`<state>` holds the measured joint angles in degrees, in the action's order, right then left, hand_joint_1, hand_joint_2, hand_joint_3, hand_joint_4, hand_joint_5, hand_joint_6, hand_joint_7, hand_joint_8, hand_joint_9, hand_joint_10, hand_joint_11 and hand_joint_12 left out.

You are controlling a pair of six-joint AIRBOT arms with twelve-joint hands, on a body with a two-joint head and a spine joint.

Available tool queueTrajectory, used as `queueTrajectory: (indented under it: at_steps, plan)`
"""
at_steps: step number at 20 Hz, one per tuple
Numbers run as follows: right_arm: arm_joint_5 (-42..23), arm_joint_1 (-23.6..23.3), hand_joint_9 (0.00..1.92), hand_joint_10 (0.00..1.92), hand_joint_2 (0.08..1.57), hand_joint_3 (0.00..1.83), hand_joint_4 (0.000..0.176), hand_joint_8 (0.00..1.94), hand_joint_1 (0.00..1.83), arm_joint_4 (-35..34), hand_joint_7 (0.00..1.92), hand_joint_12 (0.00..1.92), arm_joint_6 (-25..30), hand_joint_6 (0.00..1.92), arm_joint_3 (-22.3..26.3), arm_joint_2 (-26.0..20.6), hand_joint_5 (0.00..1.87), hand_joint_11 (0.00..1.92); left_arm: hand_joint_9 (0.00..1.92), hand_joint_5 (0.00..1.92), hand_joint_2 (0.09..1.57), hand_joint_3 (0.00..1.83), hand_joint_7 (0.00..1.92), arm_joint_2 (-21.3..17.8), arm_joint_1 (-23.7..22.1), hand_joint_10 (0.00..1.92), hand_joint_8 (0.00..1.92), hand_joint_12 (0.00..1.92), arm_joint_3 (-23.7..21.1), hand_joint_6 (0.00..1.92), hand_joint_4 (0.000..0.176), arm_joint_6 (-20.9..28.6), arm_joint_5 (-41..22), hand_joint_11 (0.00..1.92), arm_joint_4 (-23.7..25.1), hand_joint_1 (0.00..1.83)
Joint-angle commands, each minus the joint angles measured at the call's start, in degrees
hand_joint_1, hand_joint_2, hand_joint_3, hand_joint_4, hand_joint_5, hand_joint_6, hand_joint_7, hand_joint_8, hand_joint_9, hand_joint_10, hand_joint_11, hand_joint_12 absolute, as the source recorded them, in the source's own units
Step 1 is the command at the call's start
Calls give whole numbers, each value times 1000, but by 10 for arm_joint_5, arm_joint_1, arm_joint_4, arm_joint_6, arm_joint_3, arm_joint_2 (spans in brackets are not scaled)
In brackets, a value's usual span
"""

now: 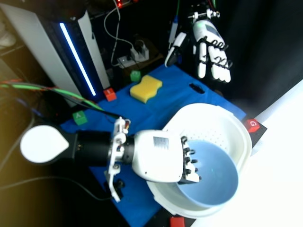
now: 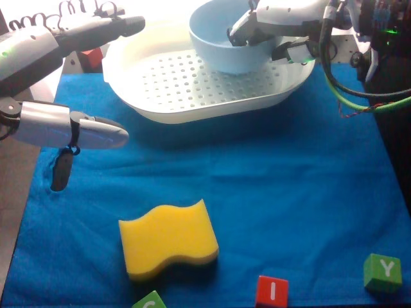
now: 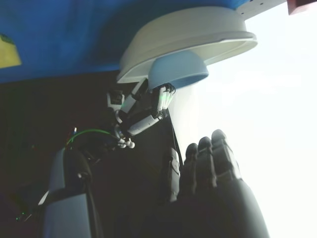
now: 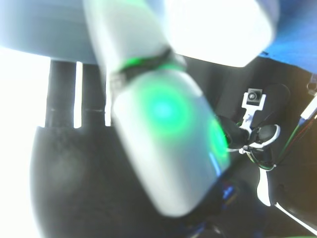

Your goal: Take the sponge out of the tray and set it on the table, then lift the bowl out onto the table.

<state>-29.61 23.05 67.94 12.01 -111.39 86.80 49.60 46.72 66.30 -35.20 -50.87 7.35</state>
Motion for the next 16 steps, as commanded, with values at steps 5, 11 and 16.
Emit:
queueTrajectory:
  at_steps: [5,11,16]
  plan:
    - [-22,-9,1456,100,1264,4,0,13,1524,-32,1303,1306,-2,15,4,1,1257,1037,0,179,893,3,22,1,-5,0,3,15,1,5,87,4,-71,18,-16,722]
    - [-58,-9,1014,1222,1097,6,0,1013,1367,-72,994,1400,-2,650,7,-7,1053,986,0,185,887,0,35,2,-5,0,5,26,1,4,82,5,-71,33,-16,705]
    - [-104,-13,1362,1913,1247,513,0,1932,1280,-112,1160,1919,-2,1682,8,-23,972,1450,0,191,880,0,37,2,-4,0,4,24,1,4,100,5,-71,17,-16,707]
